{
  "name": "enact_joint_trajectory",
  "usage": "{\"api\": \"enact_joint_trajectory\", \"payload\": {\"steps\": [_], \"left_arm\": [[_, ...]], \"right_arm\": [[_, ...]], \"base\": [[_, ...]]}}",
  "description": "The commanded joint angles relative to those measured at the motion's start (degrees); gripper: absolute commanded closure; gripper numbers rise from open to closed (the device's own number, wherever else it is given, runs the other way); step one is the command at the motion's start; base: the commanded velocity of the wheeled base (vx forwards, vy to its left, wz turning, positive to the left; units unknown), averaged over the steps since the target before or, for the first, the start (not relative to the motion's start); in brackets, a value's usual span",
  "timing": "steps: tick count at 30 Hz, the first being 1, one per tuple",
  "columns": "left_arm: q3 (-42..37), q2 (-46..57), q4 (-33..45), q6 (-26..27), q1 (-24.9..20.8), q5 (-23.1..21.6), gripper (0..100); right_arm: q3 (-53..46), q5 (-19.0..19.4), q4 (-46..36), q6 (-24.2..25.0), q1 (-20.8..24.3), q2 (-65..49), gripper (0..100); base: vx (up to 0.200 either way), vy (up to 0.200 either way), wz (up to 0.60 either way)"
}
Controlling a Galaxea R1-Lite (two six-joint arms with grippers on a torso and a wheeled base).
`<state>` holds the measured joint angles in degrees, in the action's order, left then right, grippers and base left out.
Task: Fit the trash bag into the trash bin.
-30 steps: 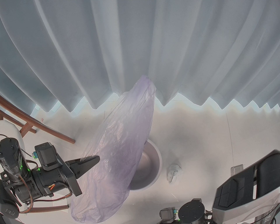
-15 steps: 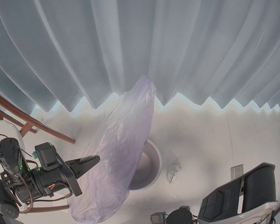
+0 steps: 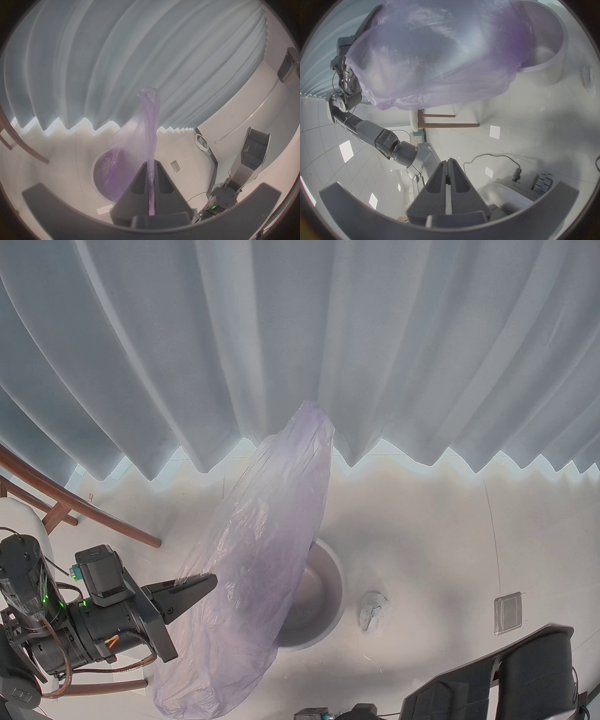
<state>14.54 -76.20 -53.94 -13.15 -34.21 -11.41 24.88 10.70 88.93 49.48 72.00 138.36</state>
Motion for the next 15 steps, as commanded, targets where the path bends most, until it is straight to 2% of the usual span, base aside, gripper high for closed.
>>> {"api": "enact_joint_trajectory", "payload": {"steps": [1, 13, 15], "left_arm": [[0.13, 0.00, -0.02, -0.03, -0.16, 0.07, 100], [0.13, 0.18, -0.02, 0.06, -0.33, -0.02, 100], [0.13, 0.27, -0.02, -0.03, -0.33, -0.02, 100]], "right_arm": [[5.70, -2.27, 1.07, -0.17, 1.83, 2.79, 100], [14.49, -9.38, 1.07, 0.18, 1.65, 6.92, 100], [16.60, -11.49, 1.07, 0.35, 1.48, 7.89, 100]], "base": [[0.000, 0.000, 0.00], [0.000, 0.000, 0.00], [0.000, 0.000, 0.00]]}}
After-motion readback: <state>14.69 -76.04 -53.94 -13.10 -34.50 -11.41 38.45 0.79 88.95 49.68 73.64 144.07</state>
